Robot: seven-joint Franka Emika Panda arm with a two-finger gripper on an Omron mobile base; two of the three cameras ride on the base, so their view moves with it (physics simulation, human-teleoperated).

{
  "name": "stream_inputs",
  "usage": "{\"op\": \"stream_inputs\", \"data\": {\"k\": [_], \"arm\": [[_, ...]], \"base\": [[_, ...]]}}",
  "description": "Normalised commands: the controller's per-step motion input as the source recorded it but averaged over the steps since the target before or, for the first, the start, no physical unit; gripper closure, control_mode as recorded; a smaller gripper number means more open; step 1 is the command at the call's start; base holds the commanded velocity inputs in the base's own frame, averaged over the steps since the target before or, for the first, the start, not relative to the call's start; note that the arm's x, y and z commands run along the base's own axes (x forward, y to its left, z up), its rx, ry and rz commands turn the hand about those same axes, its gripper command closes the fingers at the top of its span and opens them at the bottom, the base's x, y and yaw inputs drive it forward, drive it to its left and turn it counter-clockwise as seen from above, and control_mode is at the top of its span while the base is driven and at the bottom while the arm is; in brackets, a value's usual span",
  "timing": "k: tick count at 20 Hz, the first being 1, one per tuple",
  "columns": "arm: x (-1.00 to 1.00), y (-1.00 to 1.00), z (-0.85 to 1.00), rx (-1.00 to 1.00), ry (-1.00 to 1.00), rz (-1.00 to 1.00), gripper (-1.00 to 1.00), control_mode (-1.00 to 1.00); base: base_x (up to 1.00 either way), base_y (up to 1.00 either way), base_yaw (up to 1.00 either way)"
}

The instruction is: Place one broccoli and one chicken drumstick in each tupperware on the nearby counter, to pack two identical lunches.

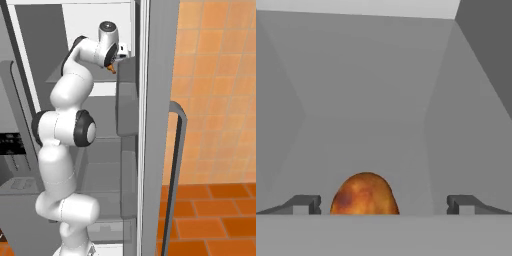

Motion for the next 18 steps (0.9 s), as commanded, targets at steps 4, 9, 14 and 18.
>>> {"op": "stream_inputs", "data": {"k": [4,9,14,18], "arm": [[0.00,0.13,-0.43,0.00,0.01,0.04,-1.00,-1.00],[0.00,0.08,-0.58,0.00,-0.03,0.03,-1.00,-1.00],[0.00,0.07,-0.19,0.00,0.00,0.00,1.00,-1.00],[0.00,0.04,-0.09,0.00,0.01,0.00,1.00,-1.00]], "base": [[0.00,0.00,0.00],[0.00,0.00,0.00],[0.00,0.00,0.00],[0.00,0.00,0.00]]}}
